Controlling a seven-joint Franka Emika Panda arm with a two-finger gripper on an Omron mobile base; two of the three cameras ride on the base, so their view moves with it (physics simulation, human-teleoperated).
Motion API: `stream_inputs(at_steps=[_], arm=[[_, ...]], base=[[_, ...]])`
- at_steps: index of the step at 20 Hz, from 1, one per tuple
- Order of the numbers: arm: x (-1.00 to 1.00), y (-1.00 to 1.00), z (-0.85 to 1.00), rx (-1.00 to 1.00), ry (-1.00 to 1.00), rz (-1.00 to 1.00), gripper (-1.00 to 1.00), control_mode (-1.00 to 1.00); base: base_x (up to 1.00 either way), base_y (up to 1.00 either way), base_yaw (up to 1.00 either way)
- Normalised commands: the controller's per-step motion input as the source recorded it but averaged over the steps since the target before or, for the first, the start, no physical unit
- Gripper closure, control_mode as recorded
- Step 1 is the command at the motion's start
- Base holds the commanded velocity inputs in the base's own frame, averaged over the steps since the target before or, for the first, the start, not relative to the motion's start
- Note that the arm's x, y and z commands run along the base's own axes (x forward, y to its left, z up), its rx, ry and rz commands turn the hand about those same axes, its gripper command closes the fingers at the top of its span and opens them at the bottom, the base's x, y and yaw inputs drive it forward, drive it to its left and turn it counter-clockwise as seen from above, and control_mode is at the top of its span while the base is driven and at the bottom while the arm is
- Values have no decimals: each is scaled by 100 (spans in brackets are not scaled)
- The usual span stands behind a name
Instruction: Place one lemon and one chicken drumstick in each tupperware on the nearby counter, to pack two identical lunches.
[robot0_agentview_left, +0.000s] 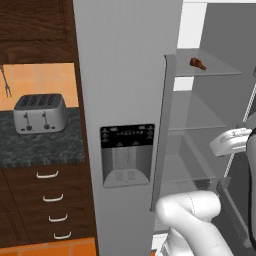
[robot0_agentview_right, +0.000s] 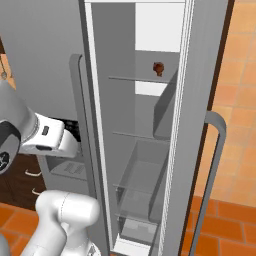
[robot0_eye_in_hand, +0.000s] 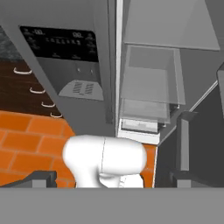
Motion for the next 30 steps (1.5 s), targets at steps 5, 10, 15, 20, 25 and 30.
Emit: stream_inputs(at_steps=[5,10,15,20,25,30], arm=[[36,-45,60,0,-5,1,-100,-100],[72,-46,61,0,-15,3,-100,-100],[100,-8,33,0,-16,1,-100,-100],[82,-20,26,-1,-12,0,-100,-100],[77,-26,2,-5,-19,3,-100,-100],[39,-13,0,-2,-1,1,-100,-100]], base=[[0,0,0],[0,0,0],[0,0,0],[0,0,0],[0,0,0],[0,0,0]])
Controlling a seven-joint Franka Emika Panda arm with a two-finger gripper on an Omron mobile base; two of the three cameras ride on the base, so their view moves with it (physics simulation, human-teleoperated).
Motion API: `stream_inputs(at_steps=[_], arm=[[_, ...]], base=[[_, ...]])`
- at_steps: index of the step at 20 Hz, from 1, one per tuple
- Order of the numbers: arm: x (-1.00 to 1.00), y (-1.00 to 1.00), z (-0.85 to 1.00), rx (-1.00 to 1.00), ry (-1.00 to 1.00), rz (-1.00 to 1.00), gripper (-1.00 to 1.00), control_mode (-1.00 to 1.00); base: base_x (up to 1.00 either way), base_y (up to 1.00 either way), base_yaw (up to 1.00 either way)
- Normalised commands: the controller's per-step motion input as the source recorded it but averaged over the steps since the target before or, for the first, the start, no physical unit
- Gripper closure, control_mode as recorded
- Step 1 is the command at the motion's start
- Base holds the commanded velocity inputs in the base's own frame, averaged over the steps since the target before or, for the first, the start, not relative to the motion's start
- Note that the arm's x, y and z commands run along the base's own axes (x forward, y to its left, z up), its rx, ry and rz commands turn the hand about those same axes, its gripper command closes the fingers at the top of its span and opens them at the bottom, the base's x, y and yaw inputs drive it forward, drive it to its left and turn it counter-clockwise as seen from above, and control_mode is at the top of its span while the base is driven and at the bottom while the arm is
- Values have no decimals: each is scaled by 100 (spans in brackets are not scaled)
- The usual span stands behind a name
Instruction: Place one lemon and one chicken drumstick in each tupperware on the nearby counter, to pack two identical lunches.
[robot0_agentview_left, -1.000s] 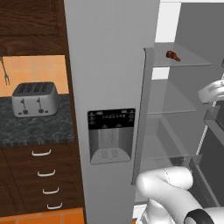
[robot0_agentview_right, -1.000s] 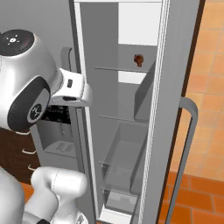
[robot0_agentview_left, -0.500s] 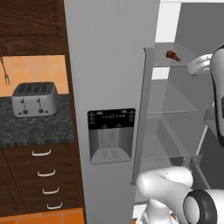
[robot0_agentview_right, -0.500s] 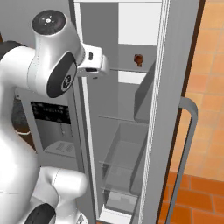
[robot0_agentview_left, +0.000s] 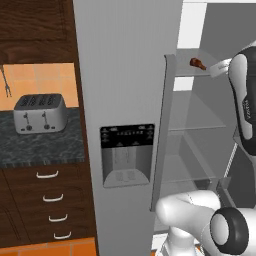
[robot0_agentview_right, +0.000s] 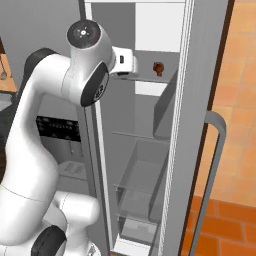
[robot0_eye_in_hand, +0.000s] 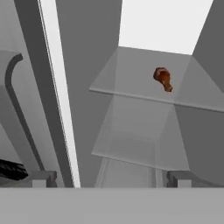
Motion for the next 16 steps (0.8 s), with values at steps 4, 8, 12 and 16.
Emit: stream_inputs(at_steps=[4,8,12,16], arm=[[0,0,0,0,0,0,-100,-100],[32,-26,0,-1,0,0,-100,-100],[62,-14,0,-3,1,0,-100,-100],[58,-11,0,-6,2,0,-100,-100]], base=[[0,0,0],[0,0,0],[0,0,0],[0,0,0]])
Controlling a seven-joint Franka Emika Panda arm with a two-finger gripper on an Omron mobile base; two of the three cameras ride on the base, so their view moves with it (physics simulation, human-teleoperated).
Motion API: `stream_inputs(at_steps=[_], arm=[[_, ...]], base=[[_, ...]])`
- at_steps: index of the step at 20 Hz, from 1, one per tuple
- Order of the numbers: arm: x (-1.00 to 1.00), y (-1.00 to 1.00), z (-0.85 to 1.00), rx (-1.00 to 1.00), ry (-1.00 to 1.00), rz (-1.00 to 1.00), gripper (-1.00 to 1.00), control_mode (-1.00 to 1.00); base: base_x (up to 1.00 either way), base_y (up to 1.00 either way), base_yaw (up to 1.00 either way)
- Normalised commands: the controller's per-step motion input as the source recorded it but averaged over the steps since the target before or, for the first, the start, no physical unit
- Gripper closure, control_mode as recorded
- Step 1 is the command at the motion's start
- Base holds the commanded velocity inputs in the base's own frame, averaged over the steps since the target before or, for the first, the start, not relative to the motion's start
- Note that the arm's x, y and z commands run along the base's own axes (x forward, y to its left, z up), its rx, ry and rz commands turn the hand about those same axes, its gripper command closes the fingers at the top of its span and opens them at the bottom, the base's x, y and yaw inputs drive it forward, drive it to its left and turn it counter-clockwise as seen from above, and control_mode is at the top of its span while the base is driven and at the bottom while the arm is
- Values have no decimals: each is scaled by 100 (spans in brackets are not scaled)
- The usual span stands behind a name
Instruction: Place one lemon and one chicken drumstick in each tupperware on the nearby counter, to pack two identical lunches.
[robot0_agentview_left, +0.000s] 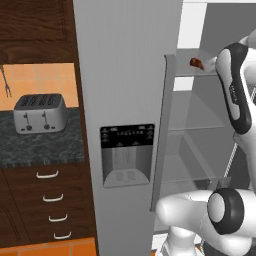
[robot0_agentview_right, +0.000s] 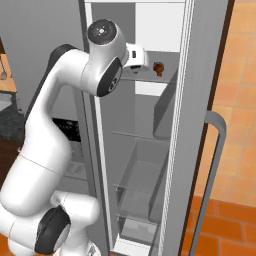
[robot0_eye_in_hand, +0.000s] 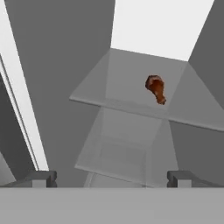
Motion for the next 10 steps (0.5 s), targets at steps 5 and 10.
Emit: stream_inputs(at_steps=[5,10], arm=[[48,-18,0,0,8,0,-100,-100],[47,-23,-2,0,8,0,-100,-100]], base=[[0,0,0],[0,0,0]])
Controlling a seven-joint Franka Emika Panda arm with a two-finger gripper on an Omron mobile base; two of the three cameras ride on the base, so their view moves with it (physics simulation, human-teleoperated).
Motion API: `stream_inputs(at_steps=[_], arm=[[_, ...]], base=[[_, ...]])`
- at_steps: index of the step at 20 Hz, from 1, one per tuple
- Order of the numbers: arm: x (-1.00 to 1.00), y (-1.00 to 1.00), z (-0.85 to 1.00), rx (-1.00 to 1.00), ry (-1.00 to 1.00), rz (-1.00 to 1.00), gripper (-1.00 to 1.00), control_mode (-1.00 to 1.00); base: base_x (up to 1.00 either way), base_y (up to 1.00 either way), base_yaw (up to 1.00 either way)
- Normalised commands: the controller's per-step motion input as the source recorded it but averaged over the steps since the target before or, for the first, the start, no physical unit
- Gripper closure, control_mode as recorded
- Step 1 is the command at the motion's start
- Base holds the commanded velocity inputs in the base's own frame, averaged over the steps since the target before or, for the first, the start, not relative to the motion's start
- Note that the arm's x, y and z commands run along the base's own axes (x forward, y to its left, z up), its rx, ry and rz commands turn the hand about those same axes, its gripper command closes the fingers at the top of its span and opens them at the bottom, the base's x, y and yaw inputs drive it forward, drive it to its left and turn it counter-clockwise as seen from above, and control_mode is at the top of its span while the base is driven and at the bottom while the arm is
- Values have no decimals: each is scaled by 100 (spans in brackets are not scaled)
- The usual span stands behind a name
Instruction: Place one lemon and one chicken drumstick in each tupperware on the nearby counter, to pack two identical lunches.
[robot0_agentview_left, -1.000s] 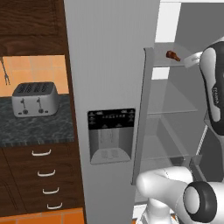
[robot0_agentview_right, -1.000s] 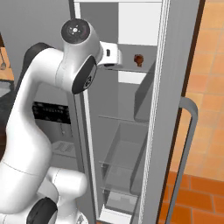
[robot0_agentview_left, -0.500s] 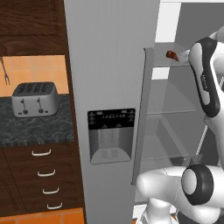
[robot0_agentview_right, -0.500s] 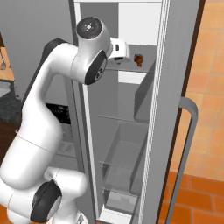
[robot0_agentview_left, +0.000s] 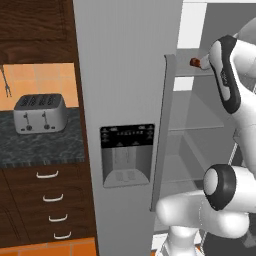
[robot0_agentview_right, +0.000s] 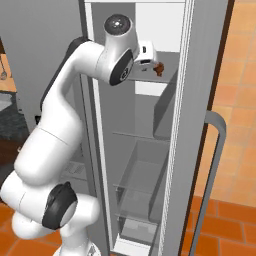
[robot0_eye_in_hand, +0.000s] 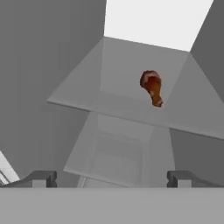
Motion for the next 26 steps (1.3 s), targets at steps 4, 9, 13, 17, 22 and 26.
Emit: stream_inputs(at_steps=[4,9,13,17,22,26], arm=[[52,-20,-24,0,8,0,-100,-100],[52,-6,-19,0,4,0,-100,-100],[60,-3,0,-2,0,0,-100,-100],[30,-39,-3,0,0,0,-100,-100],[38,-24,-6,0,1,0,-100,-100],[56,0,-21,0,7,0,-100,-100]], base=[[0,0,0],[0,0,0],[0,0,0],[0,0,0],[0,0,0],[0,0,0]])
